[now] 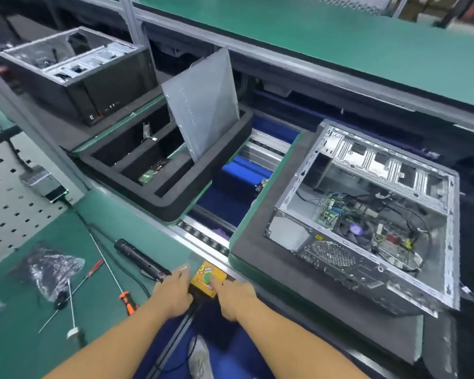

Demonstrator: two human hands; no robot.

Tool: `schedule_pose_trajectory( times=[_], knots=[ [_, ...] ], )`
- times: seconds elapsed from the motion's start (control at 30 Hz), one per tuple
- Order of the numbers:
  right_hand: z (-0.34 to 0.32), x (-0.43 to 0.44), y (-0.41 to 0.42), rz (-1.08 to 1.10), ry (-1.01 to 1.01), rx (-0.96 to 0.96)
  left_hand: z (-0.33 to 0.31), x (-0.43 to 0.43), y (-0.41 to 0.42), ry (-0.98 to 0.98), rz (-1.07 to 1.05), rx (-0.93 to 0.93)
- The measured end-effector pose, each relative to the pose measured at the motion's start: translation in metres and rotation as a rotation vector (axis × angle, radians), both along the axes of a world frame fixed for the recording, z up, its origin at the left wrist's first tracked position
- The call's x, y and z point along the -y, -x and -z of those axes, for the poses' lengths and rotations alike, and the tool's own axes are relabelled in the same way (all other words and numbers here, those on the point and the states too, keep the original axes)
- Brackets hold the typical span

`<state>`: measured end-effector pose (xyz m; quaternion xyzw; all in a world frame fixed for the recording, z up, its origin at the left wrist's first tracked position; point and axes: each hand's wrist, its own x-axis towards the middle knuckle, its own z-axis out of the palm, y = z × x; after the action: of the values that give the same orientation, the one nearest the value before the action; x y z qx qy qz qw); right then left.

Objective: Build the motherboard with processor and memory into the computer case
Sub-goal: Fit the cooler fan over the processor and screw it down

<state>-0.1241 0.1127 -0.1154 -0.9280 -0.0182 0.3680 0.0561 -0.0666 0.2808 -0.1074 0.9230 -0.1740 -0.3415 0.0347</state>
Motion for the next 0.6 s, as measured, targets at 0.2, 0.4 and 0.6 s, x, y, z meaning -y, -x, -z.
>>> schedule_pose_trajectory(
  times=[0.2,0.4,0.6],
  knots=[
    [0.002,-0.005,-0.006,-0.065,0.037,0.068,0.0,-0.013,-0.002,0.03,-0.051,0.016],
    [0.009,-0.012,-0.02,-0.105,0.094,0.03,0.0,-0.012,-0.006,0.026,-0.05,-0.011],
    [-0.015,0.014,-0.018,0.049,-0.151,-0.028,-0.008,-0.004,-0.011,0.079,-0.043,-0.027]
  ],
)
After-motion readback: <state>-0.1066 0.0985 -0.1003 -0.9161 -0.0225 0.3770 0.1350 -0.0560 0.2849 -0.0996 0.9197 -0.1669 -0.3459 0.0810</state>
